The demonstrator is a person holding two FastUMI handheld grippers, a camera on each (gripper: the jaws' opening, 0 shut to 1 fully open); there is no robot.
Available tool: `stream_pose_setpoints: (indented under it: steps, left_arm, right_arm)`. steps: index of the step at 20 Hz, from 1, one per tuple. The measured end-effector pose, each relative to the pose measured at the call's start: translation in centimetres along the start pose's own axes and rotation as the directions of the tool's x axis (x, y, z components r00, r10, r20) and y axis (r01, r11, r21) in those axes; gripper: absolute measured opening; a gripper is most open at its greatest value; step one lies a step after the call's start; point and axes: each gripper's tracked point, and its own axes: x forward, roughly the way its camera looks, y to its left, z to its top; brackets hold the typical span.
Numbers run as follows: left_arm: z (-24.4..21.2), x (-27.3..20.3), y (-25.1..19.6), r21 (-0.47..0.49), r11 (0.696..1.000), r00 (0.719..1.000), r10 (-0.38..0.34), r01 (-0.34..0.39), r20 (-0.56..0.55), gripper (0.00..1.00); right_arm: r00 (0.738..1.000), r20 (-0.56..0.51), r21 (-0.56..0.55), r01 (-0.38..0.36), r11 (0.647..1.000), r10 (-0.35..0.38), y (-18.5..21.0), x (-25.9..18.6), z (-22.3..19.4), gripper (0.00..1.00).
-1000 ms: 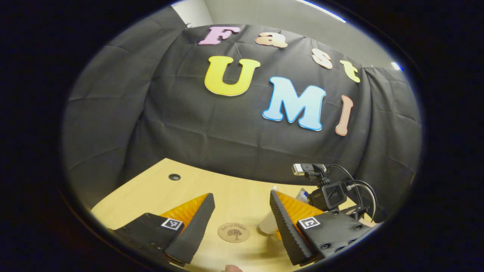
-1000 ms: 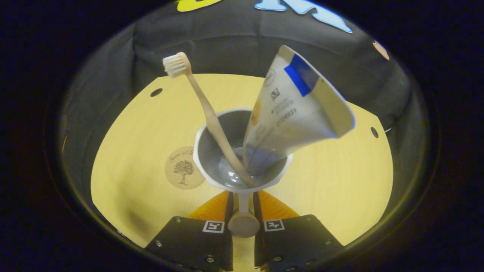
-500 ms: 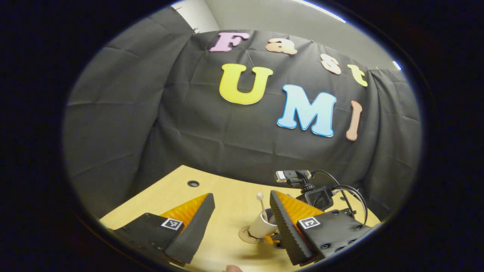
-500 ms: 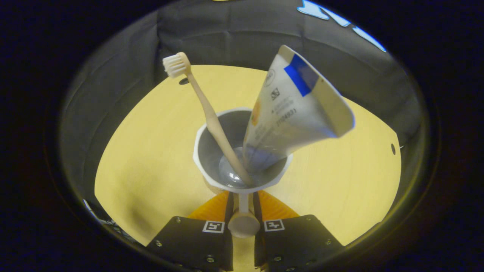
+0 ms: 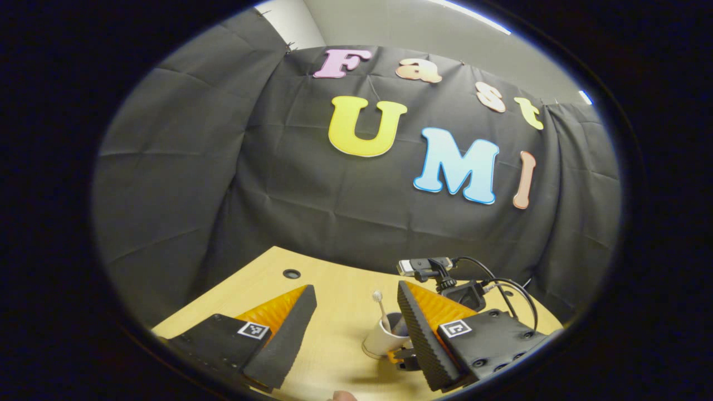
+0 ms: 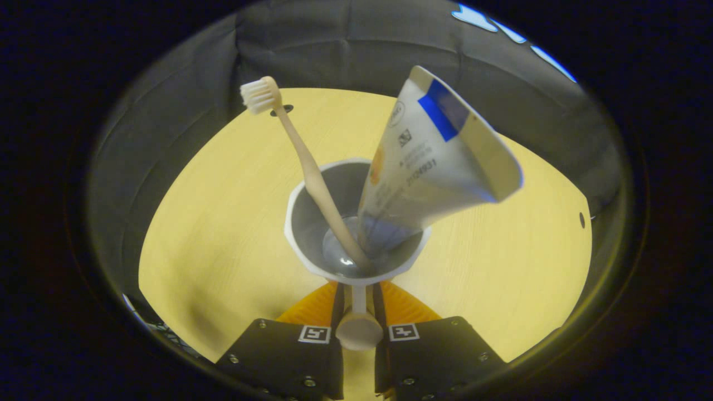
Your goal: Put the toothbrush and toothpaste on the desktop into the cup, then pick up the cup and place it on the coaster on the desktop.
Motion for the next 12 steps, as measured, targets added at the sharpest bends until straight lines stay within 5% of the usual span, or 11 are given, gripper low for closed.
stream_pose_setpoints:
  steps: [12]
  left_arm:
    - [0.1, 0.0, 0.2, 0.019, 1.000, 1.000, -0.007, 0.007, -0.006, 0.92]
  right_arm:
    - [0.993, 0.111, 0.060, -0.035, 0.998, 0.028, -0.1, -3.7, 0.1, 0.36]
